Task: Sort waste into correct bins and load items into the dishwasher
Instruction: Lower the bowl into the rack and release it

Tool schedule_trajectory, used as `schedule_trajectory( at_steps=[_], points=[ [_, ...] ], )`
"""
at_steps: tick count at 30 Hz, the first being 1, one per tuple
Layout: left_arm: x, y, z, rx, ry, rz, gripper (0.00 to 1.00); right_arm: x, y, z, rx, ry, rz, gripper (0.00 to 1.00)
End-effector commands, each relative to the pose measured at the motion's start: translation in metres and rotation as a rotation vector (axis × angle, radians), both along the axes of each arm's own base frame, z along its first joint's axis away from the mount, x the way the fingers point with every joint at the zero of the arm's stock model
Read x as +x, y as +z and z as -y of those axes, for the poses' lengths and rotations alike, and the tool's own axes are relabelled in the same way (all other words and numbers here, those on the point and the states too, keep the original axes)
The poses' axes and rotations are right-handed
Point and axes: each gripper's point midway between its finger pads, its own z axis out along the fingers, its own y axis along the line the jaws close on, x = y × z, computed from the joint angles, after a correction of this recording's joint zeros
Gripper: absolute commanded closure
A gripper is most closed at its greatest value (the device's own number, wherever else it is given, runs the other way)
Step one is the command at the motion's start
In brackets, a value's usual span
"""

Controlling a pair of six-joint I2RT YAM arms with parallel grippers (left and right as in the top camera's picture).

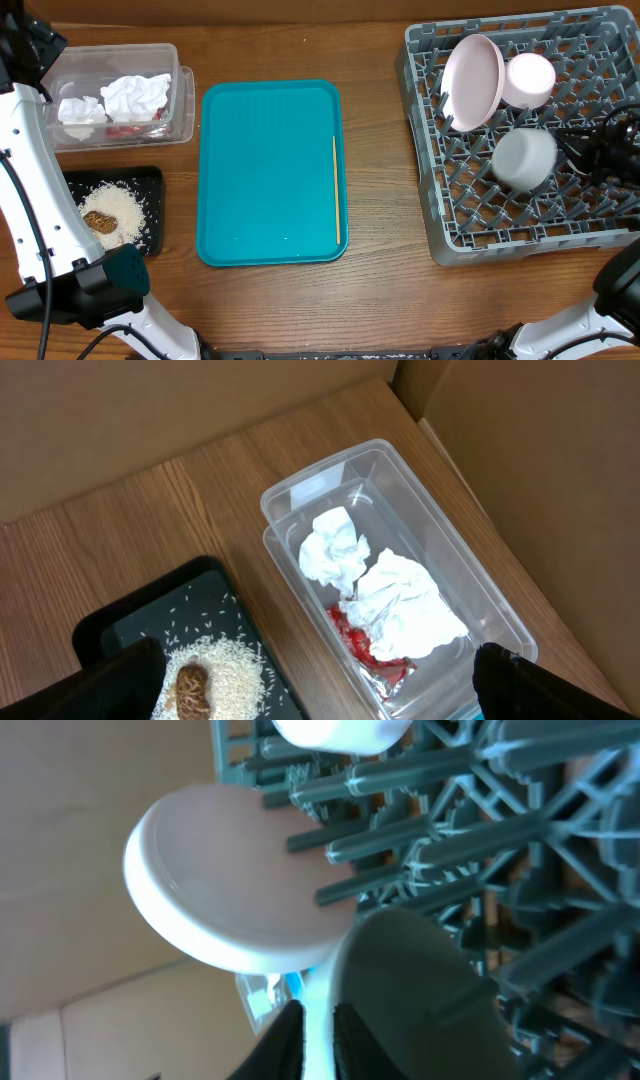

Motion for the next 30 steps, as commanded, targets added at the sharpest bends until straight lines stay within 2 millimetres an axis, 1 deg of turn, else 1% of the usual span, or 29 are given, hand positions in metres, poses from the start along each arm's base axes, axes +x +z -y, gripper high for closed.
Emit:
schedule_trajectory(
  at_steps=[1, 2, 4, 7, 9, 10, 12, 14, 15, 16, 17, 19, 22, 24, 26, 28, 30],
  points=[
    [0.003, -0.003, 0.003, -0.005, 0.005, 0.002, 0.00, 0.006, 0.012, 0.025, -0.141, -0.040, -0.035, 0.81],
    [0.003, -0.003, 0.003, -0.005, 0.005, 0.002, 0.00, 0.005, 0.015, 0.032, -0.170, -0.060, -0.068, 0.78],
    [0.003, -0.003, 0.003, -0.005, 0.006, 0.003, 0.00, 0.005, 0.029, 0.044, -0.238, -0.086, -0.103, 0.73],
    [0.003, -0.003, 0.003, -0.005, 0.005, 0.002, 0.00, 0.003, 0.058, 0.058, -0.326, -0.116, -0.134, 0.73],
    [0.003, -0.003, 0.003, -0.005, 0.005, 0.002, 0.00, 0.000, 0.076, 0.061, -0.380, -0.128, -0.151, 0.73],
    [0.003, -0.003, 0.003, -0.005, 0.005, 0.002, 0.00, -0.001, 0.084, 0.061, -0.407, -0.129, -0.163, 0.73],
    [0.003, -0.003, 0.003, -0.005, 0.006, 0.003, 0.00, -0.005, 0.096, 0.052, -0.459, -0.091, -0.175, 0.75],
    [0.003, -0.003, 0.003, -0.005, 0.005, 0.002, 0.00, -0.008, 0.097, 0.031, -0.471, -0.016, -0.189, 0.79],
    [0.003, -0.003, 0.003, -0.005, 0.005, 0.002, 0.00, -0.011, 0.093, 0.017, -0.475, 0.038, -0.210, 0.81],
    [0.003, -0.003, 0.003, -0.005, 0.005, 0.002, 0.00, -0.015, 0.088, 0.007, -0.488, 0.079, -0.241, 0.84],
    [0.003, -0.003, 0.003, -0.005, 0.006, 0.003, 0.00, -0.018, 0.080, -0.001, -0.510, 0.111, -0.282, 0.86],
    [0.003, -0.003, 0.003, -0.005, 0.006, 0.003, 0.00, -0.024, 0.066, -0.018, -0.572, 0.178, -0.361, 0.93],
    [0.003, -0.003, 0.003, -0.005, 0.006, 0.003, 0.00, -0.032, 0.044, -0.041, -0.662, 0.285, -0.457, 0.94],
    [0.003, -0.003, 0.003, -0.005, 0.005, 0.002, 0.00, -0.036, 0.030, -0.055, -0.693, 0.342, -0.496, 0.94],
    [0.003, -0.003, 0.003, -0.005, 0.006, 0.003, 0.00, -0.037, 0.014, -0.061, -0.733, 0.334, -0.554, 0.94],
    [0.003, -0.003, 0.003, -0.005, 0.006, 0.003, 0.00, -0.038, 0.002, -0.057, -0.764, 0.279, -0.612, 0.94],
    [0.003, -0.003, 0.003, -0.005, 0.006, 0.003, 0.00, -0.041, -0.011, -0.056, -0.768, 0.262, -0.644, 0.94]
  ],
)
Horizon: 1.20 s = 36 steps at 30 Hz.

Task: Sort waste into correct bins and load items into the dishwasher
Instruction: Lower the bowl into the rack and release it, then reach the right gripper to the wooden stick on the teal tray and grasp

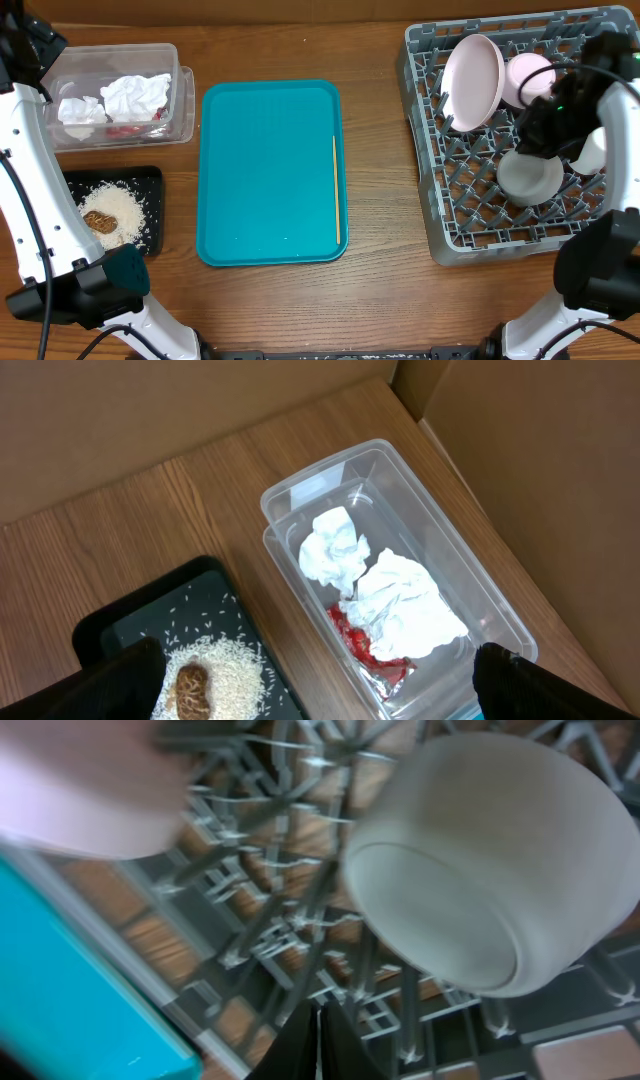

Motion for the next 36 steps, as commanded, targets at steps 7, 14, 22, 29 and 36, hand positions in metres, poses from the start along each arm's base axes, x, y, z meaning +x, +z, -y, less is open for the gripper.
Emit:
schedule_trajectory(
  at_steps=[7, 14, 22, 29, 36],
  points=[
    [0.003, -0.003, 0.003, -0.005, 0.005, 0.002, 0.00, -0.021, -0.027, 0.040, -0.132, -0.153, -0.086, 0.96],
    [0.003, -0.003, 0.003, -0.005, 0.005, 0.002, 0.00, -0.020, -0.027, 0.071, -0.157, -0.267, -0.057, 0.96],
    [0.003, -0.003, 0.003, -0.005, 0.005, 0.002, 0.00, -0.021, -0.010, 0.081, -0.123, -0.354, -0.036, 0.96],
    [0.003, -0.003, 0.003, -0.005, 0.006, 0.003, 0.00, 0.006, 0.057, 0.005, 0.096, -0.107, 0.225, 0.96],
    [0.003, -0.003, 0.003, -0.005, 0.005, 0.002, 0.00, 0.014, 0.108, -0.110, 0.103, 0.225, 0.426, 0.66]
  ],
)
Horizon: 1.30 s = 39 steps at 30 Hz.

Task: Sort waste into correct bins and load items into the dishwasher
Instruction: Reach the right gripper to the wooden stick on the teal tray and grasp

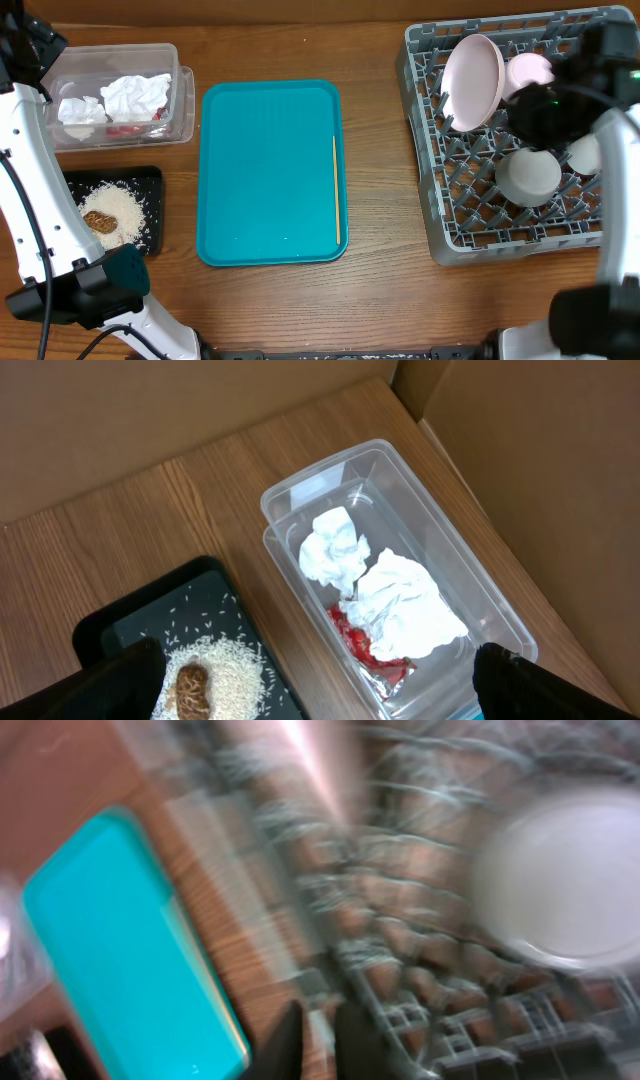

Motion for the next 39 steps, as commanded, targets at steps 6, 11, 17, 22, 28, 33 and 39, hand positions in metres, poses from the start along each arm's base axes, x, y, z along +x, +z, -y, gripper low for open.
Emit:
schedule_trajectory(
  at_steps=[6, 11, 17, 22, 28, 33, 39],
  points=[
    [0.003, -0.003, 0.003, -0.005, 0.006, 0.003, 0.00, 0.002, 0.008, -0.146, -0.029, 0.343, 0.127, 0.34],
    [0.003, -0.003, 0.003, -0.005, 0.006, 0.003, 0.00, -0.005, -0.042, -0.216, -0.083, 0.459, 0.066, 0.34],
    [0.003, -0.003, 0.003, -0.005, 0.006, 0.002, 0.00, -0.017, -0.111, -0.261, -0.235, 0.510, -0.028, 0.36],
    [0.003, -0.003, 0.003, -0.005, 0.006, 0.002, 0.00, -0.033, -0.160, -0.284, -0.294, 0.539, -0.108, 0.36],
    [0.003, -0.003, 0.003, -0.005, 0.006, 0.002, 0.00, -0.037, -0.192, -0.281, -0.361, 0.538, -0.165, 0.36],
    [0.003, -0.003, 0.003, -0.005, 0.006, 0.003, 0.00, -0.034, -0.205, -0.275, -0.405, 0.531, -0.171, 0.36],
    [0.003, -0.003, 0.003, -0.005, 0.006, 0.003, 0.00, -0.037, -0.219, -0.276, -0.403, 0.538, -0.201, 0.37]
  ],
)
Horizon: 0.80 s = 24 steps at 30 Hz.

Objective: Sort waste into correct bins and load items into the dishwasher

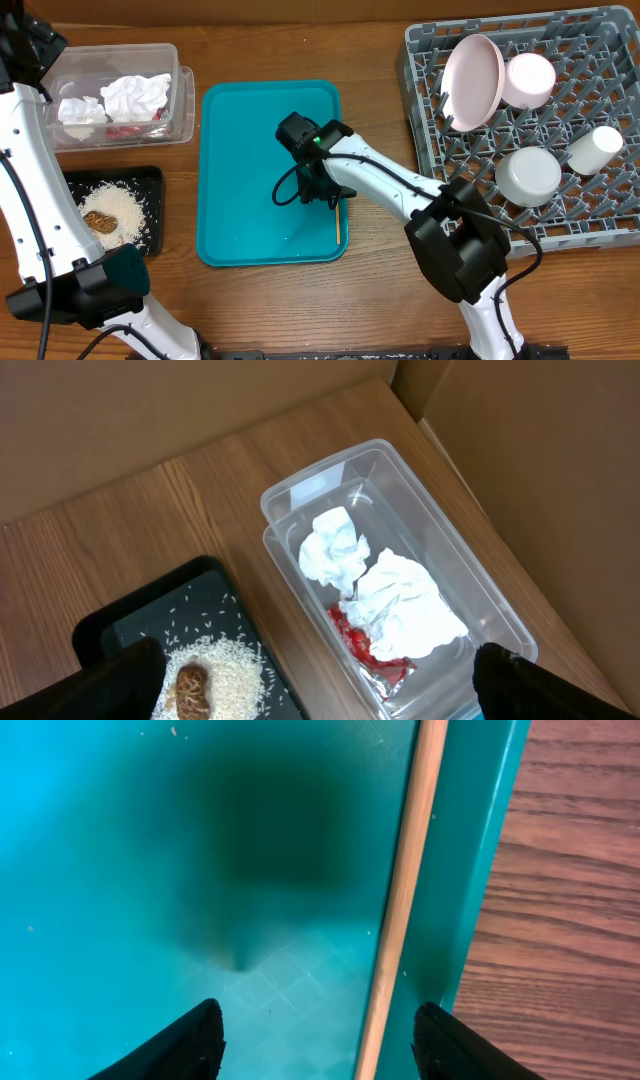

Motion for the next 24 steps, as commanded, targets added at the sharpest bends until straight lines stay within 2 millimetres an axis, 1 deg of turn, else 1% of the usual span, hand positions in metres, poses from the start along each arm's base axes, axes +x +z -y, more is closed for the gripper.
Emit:
schedule_trajectory(
  at_steps=[1, 4, 7, 9, 11, 12, 17, 18, 23, 24],
  points=[
    [0.003, -0.003, 0.003, -0.005, 0.005, 0.002, 0.00, 0.001, -0.018, 0.005, -0.031, -0.015, -0.017, 0.37],
    [0.003, -0.003, 0.003, -0.005, 0.005, 0.002, 0.00, 0.000, -0.024, 0.006, -0.040, -0.015, -0.027, 0.38],
    [0.003, -0.003, 0.003, -0.005, 0.005, 0.002, 0.00, -0.002, -0.026, 0.002, -0.020, -0.014, -0.042, 0.39],
    [0.003, -0.003, 0.003, -0.005, 0.005, 0.002, 0.00, -0.003, -0.027, 0.000, -0.010, -0.025, -0.045, 0.42],
    [0.003, -0.003, 0.003, -0.005, 0.005, 0.002, 0.00, -0.003, -0.029, -0.003, -0.005, -0.030, -0.040, 0.50],
    [0.003, -0.003, 0.003, -0.005, 0.005, 0.002, 0.00, -0.003, -0.030, -0.005, -0.002, -0.026, -0.037, 0.52],
    [0.003, -0.003, 0.003, -0.005, 0.005, 0.002, 0.00, -0.010, -0.039, -0.012, -0.001, -0.020, -0.029, 0.78],
    [0.003, -0.003, 0.003, -0.005, 0.006, 0.003, 0.00, -0.011, -0.038, -0.013, -0.004, -0.027, -0.026, 0.82],
    [0.003, -0.003, 0.003, -0.005, 0.005, 0.002, 0.00, -0.010, -0.032, -0.019, 0.007, -0.037, -0.017, 0.95],
    [0.003, -0.003, 0.003, -0.005, 0.005, 0.002, 0.00, -0.009, -0.029, -0.020, 0.007, -0.039, -0.015, 0.96]
  ],
)
